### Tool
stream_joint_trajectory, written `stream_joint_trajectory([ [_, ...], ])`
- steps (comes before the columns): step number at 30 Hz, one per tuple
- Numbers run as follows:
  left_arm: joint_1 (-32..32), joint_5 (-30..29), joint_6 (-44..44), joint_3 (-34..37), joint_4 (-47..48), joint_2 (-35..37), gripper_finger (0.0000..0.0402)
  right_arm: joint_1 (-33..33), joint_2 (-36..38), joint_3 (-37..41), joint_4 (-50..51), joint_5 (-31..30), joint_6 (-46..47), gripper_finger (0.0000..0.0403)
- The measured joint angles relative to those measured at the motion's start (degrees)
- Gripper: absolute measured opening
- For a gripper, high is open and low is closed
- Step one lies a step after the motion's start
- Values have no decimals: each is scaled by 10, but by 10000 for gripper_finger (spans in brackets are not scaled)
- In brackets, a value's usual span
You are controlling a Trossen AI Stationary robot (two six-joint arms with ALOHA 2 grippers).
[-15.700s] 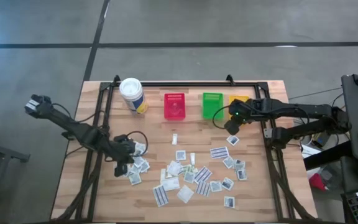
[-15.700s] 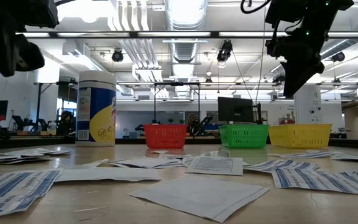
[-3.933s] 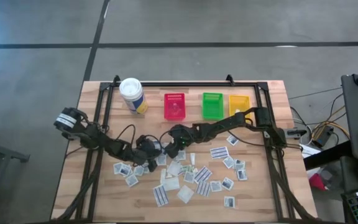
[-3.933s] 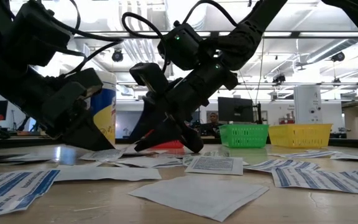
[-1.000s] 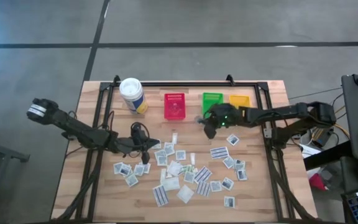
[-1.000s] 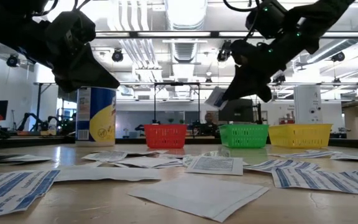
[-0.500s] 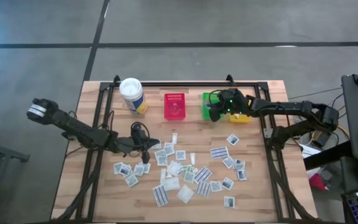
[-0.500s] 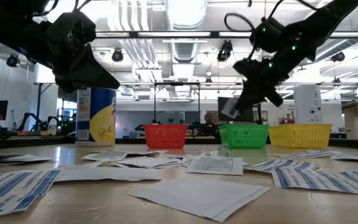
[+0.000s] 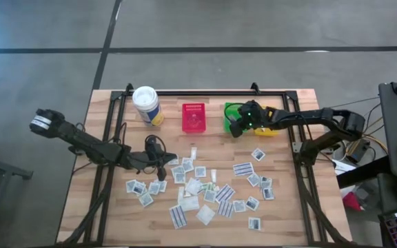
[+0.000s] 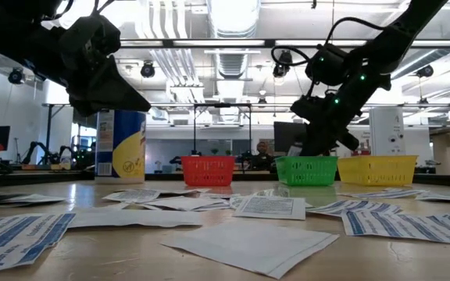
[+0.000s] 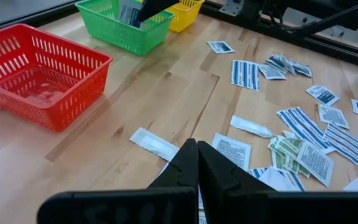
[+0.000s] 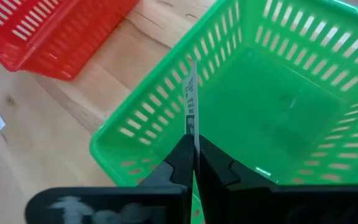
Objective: Pick & Place First Aid Supplies
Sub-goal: Put the alcohol pad in the green bin, then put the blue bandage in the red bin
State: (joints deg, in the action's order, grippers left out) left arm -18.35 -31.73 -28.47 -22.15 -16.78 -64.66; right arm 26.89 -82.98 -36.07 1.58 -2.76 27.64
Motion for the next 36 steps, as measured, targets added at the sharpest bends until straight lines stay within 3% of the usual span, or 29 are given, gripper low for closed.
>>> stream_joint_trajectory([
  [19,0,1,-5,19,2,0,0,0,0,0,12,0,9,12],
  [36,0,3,-5,19,2,0,0,14,22,0,13,-3,7,125],
])
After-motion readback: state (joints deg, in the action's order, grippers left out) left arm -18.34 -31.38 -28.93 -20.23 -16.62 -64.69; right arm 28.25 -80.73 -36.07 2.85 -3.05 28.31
